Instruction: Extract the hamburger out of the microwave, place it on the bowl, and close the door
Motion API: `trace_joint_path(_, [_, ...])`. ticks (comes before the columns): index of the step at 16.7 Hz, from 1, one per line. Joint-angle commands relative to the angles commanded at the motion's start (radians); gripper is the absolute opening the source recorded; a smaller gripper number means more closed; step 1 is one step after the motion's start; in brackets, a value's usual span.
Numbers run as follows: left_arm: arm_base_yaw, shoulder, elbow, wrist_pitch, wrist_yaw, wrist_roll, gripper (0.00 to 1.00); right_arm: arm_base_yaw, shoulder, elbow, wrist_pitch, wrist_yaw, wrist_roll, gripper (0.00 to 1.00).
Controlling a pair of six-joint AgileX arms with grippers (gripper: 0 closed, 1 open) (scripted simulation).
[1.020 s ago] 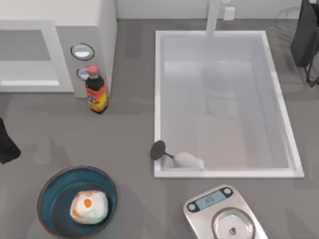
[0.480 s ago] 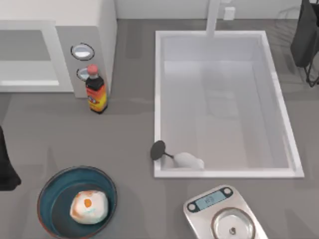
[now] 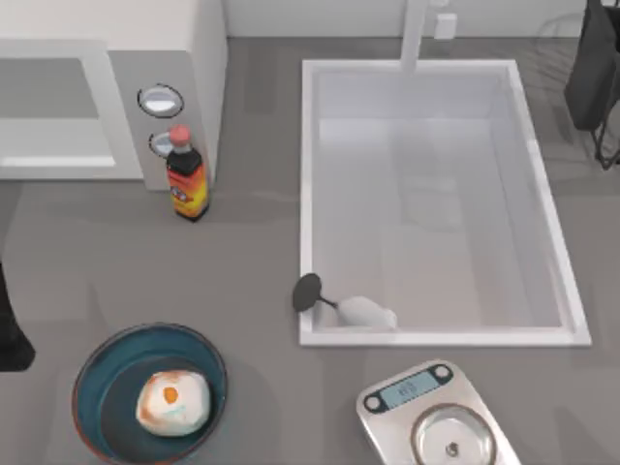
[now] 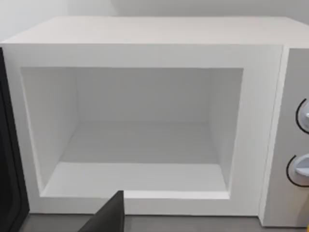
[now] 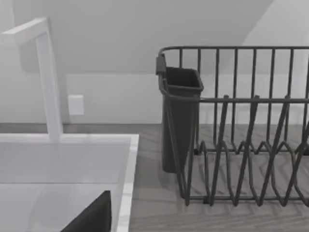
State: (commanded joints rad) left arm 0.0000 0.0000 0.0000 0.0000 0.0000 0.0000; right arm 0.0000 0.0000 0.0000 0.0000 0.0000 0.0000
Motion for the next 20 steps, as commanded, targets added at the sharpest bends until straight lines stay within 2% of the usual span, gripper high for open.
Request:
trace_joint_path(10, [0.0, 0.0, 0.0, 0.0, 0.0, 0.0, 0.02, 0.0, 0.0, 0.0, 0.0, 0.0, 0.0, 1.0])
trace_joint_path(20, [-0.003, 0.0, 0.001, -0.002, -0.003, 0.0, 0.0, 0.0, 0.0, 0.0, 0.0, 0.0, 0.0, 1.0])
